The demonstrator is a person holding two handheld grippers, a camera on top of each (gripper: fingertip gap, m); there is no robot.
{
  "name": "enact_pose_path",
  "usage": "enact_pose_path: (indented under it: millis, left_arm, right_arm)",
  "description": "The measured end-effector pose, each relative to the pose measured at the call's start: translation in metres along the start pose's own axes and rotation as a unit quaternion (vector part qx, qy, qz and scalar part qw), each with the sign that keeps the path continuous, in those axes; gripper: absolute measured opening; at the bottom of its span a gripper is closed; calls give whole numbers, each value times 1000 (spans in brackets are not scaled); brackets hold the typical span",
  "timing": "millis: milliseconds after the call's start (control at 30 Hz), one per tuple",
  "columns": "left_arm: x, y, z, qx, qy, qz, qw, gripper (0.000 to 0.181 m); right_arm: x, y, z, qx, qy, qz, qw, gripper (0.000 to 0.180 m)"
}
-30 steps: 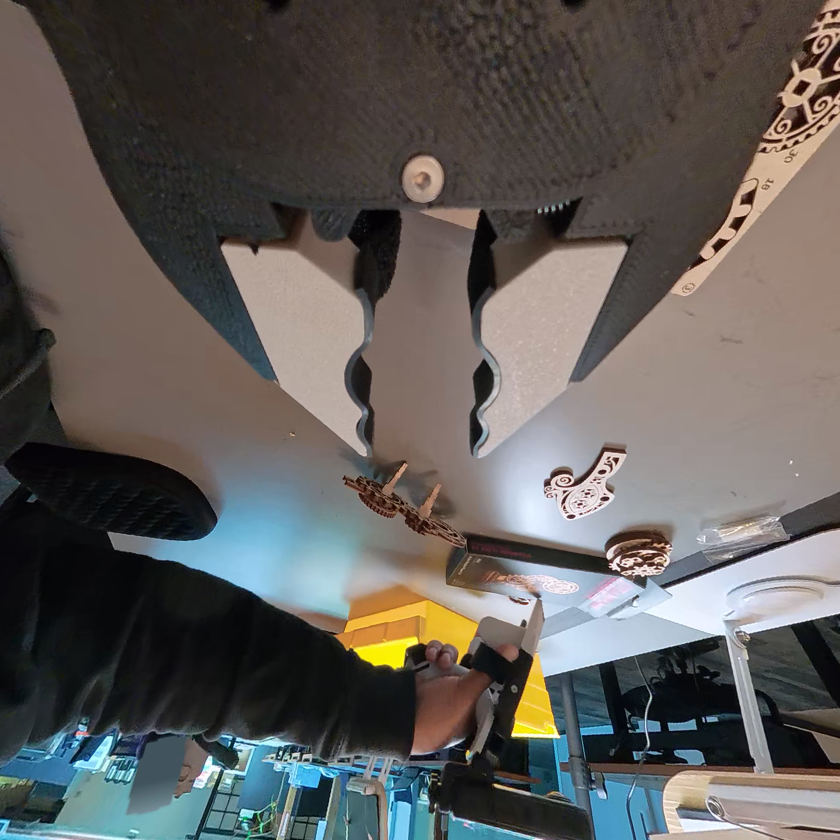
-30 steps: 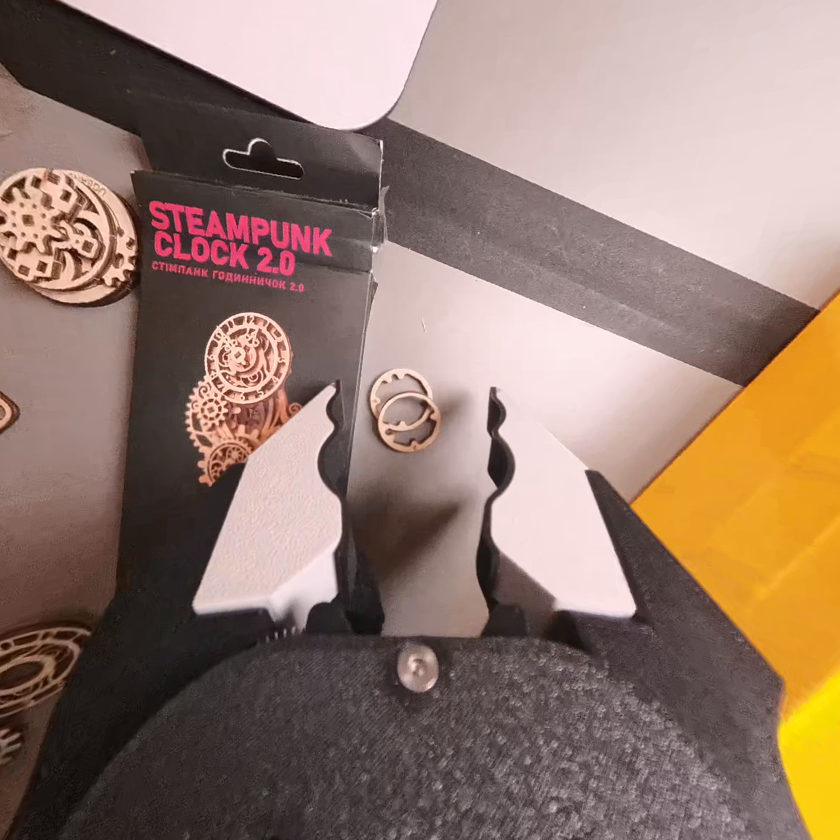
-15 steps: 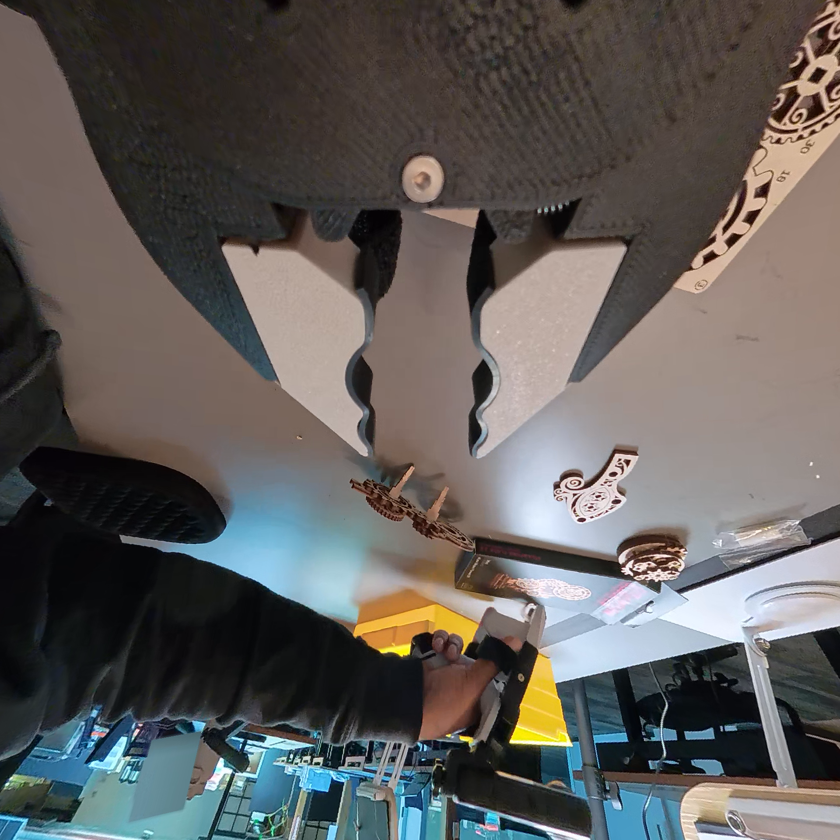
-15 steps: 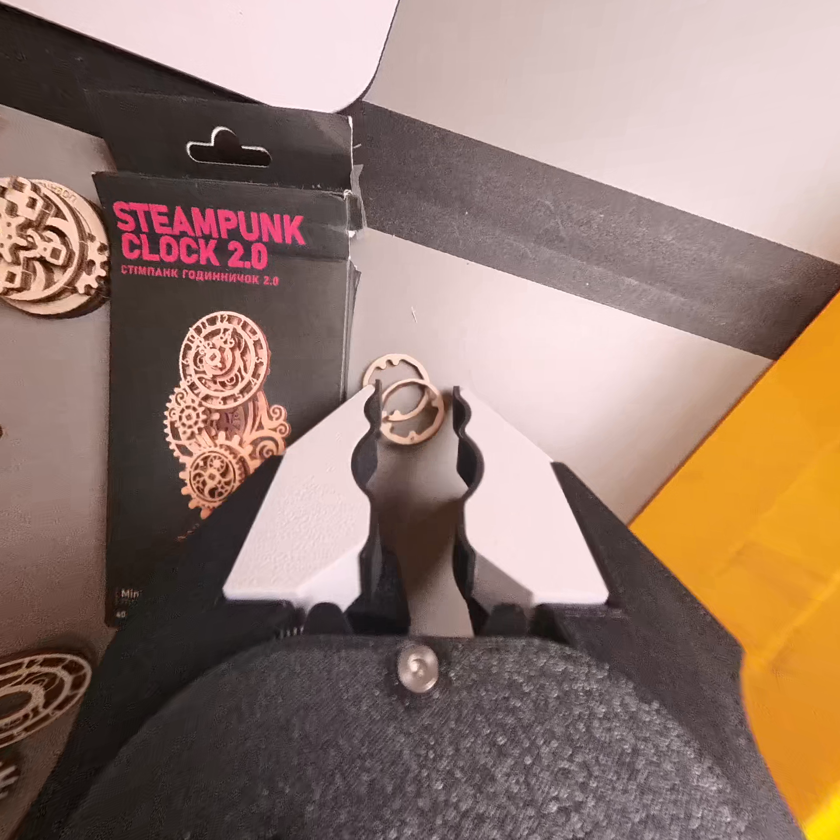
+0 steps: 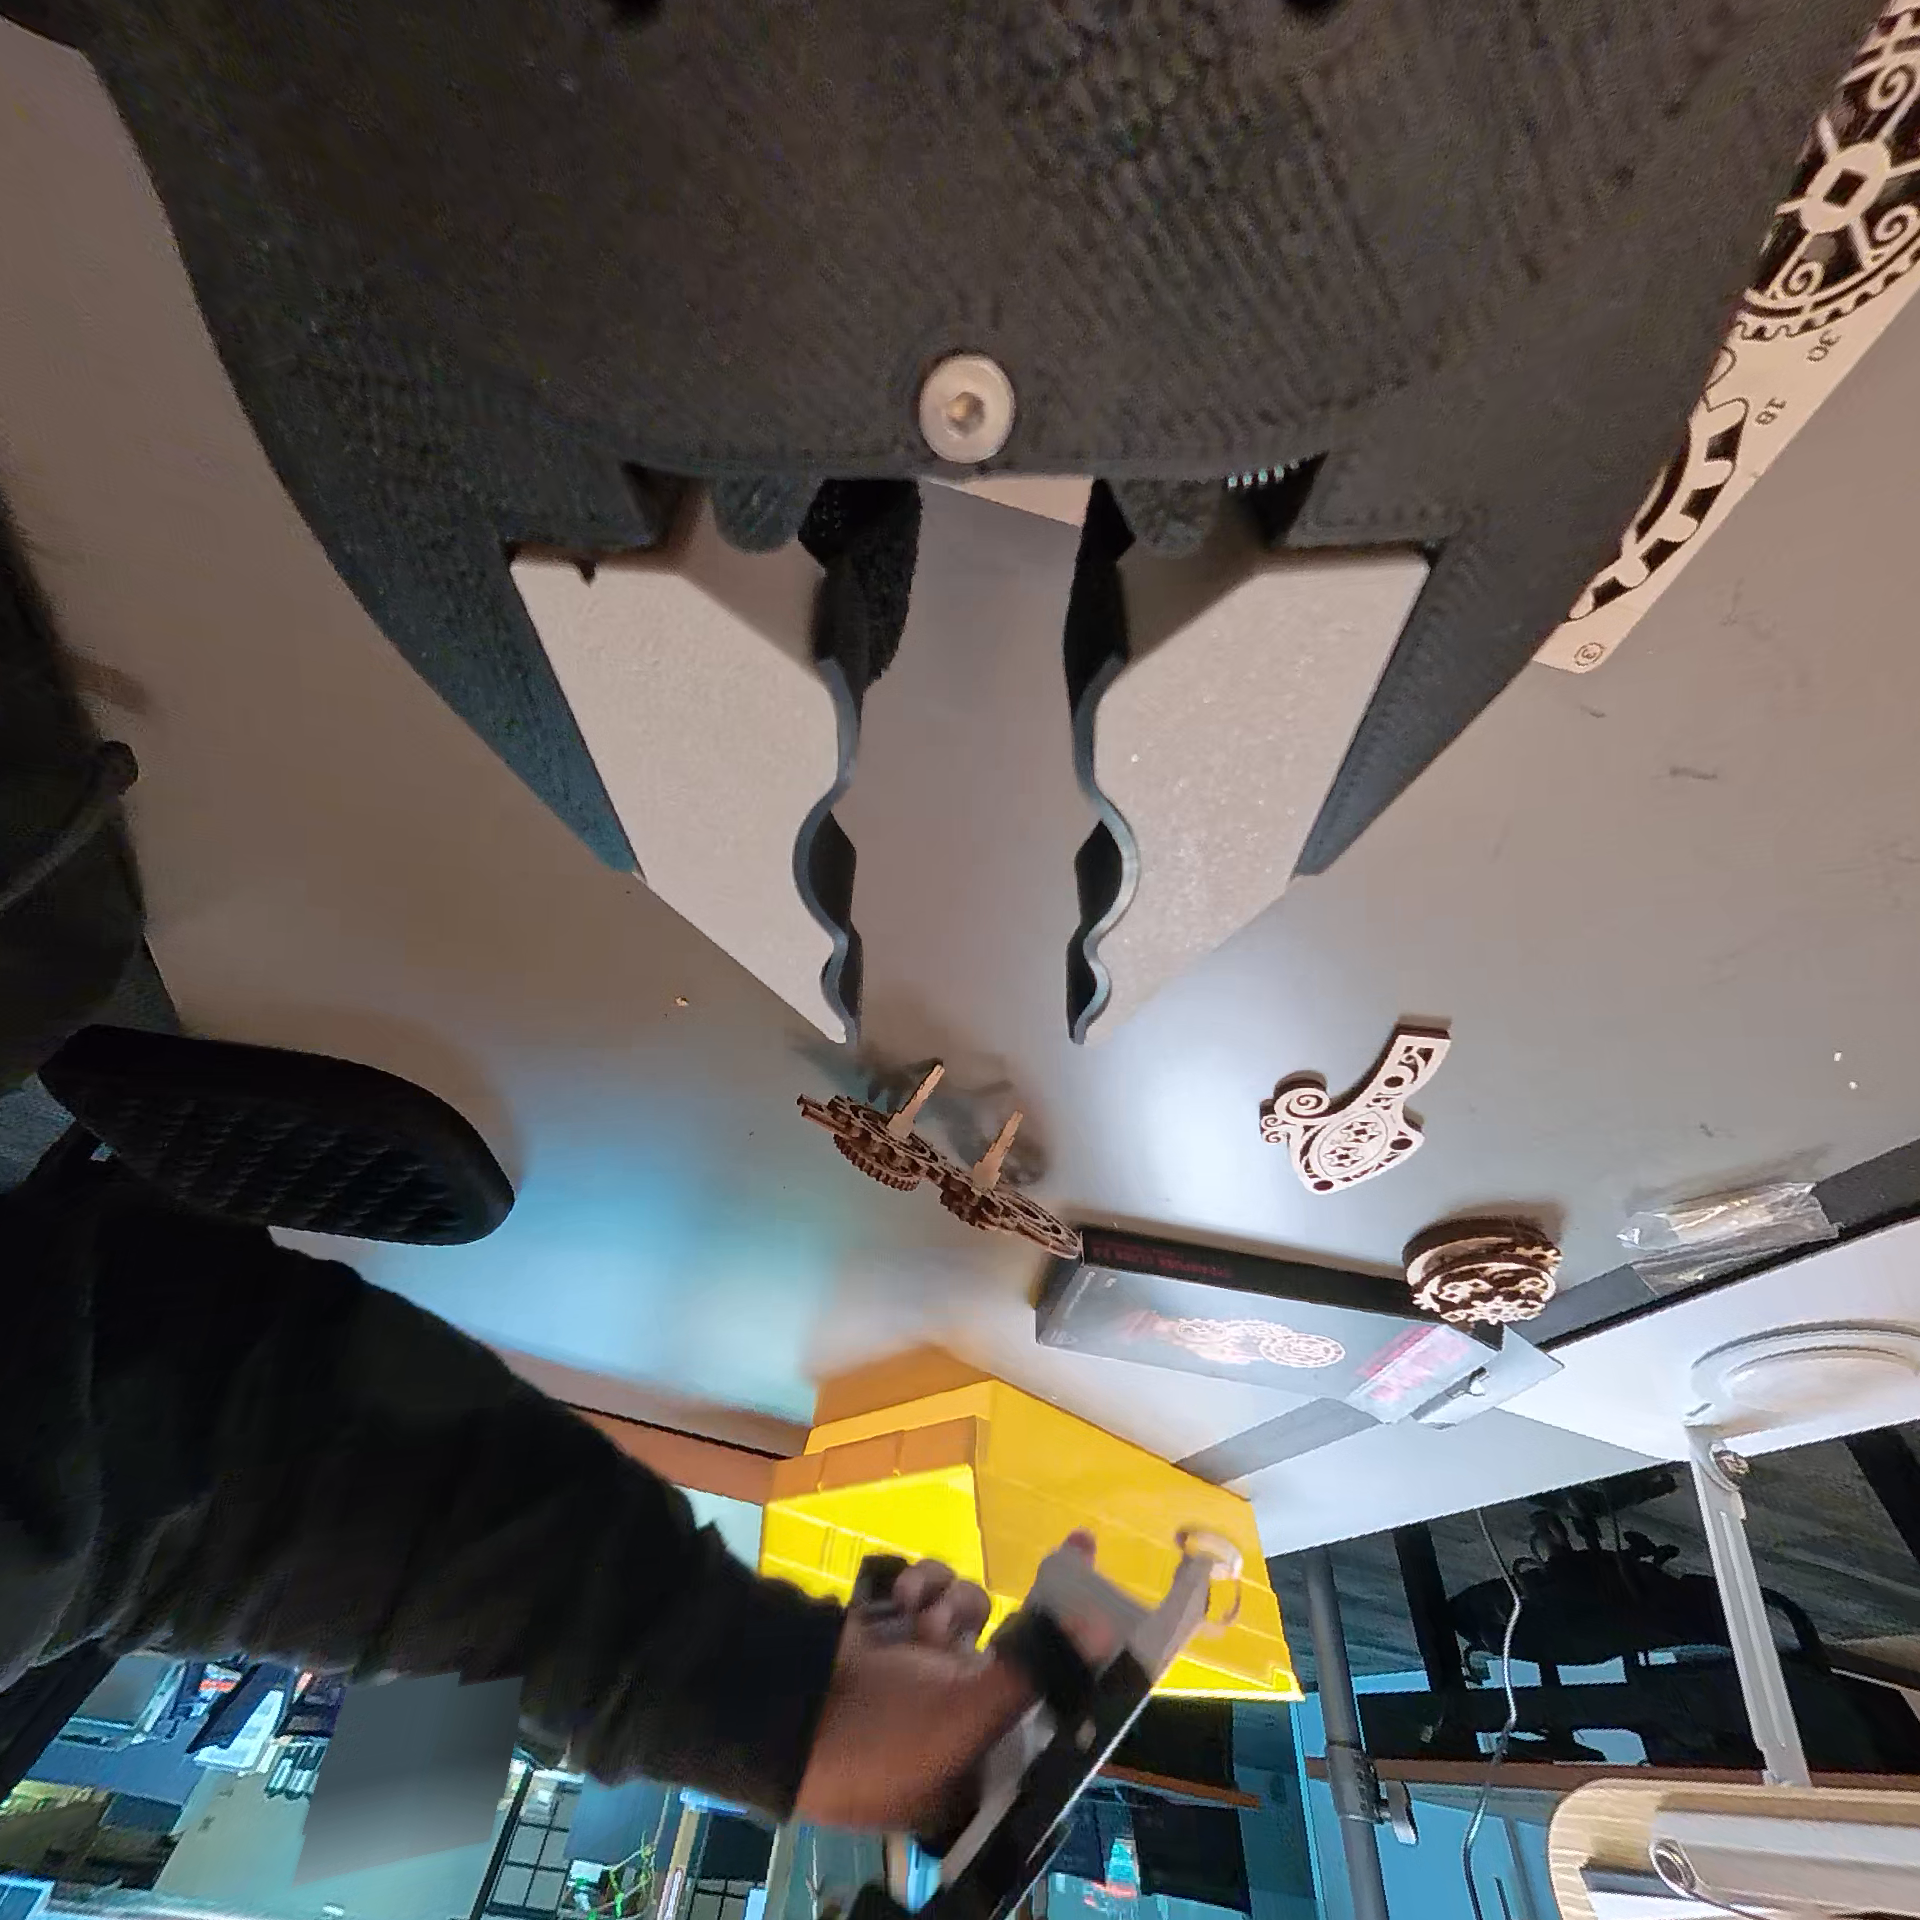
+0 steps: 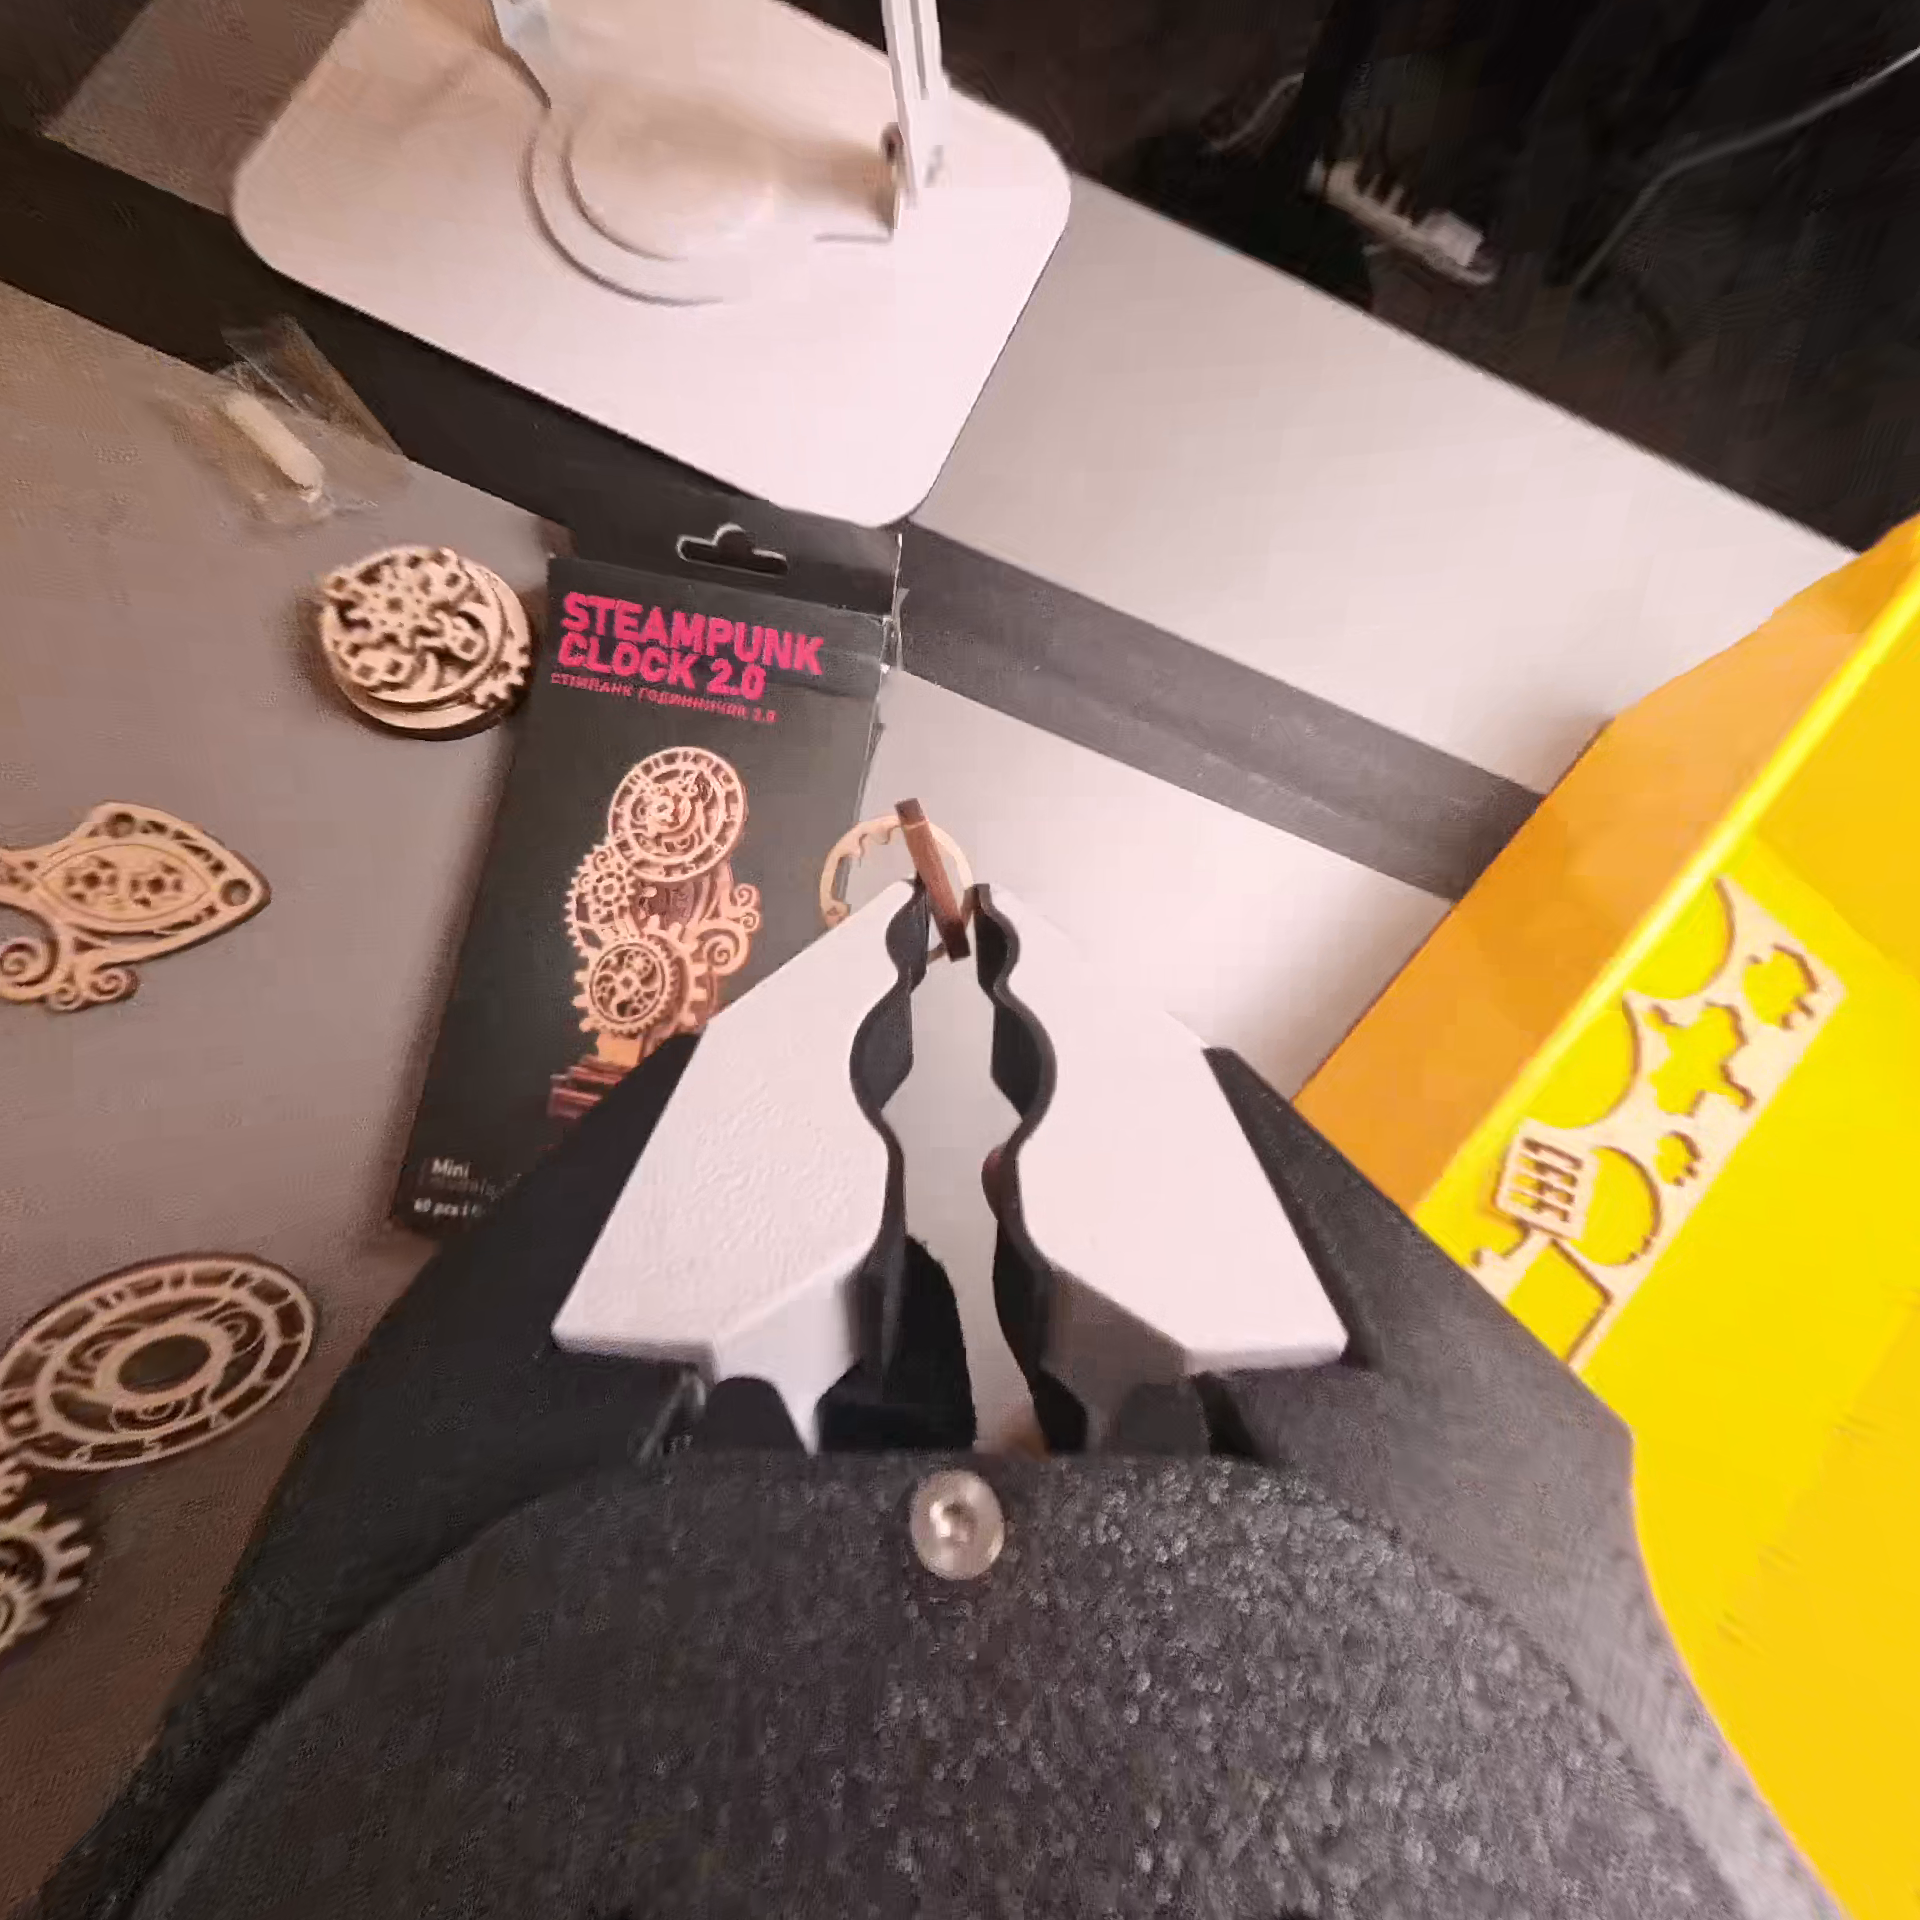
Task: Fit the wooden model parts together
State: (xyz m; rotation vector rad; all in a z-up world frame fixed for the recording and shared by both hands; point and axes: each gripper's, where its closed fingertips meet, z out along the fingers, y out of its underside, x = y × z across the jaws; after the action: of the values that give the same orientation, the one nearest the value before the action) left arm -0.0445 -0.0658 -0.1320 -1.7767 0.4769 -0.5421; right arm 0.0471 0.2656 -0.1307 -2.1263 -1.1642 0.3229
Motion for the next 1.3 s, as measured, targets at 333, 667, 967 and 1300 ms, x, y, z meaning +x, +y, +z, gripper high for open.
enact_pose_path:
  millis: [333, 667, 967, 1300]
  left_arm:
    - [4, -4, 1, 3, -3, 16, 1000, 38]
    - [2, 3, 6, -20, -30, 46, 998, 39]
    - [-2, 13, 12, -39, -39, 59, 997, 39]
    - [-10, -19, -3, 13, -74, 31, 997, 40]
  right_arm:
    - [146, 62, -74, -34, 105, 58, 992, 12]
    - [122, 36, -110, 124, 85, 10, 989, 46]
    - [37, 121, -73, -16, -29, -167, 985, 63]
    - [77, 137, -35, -56, 2, -216, 975, 34]
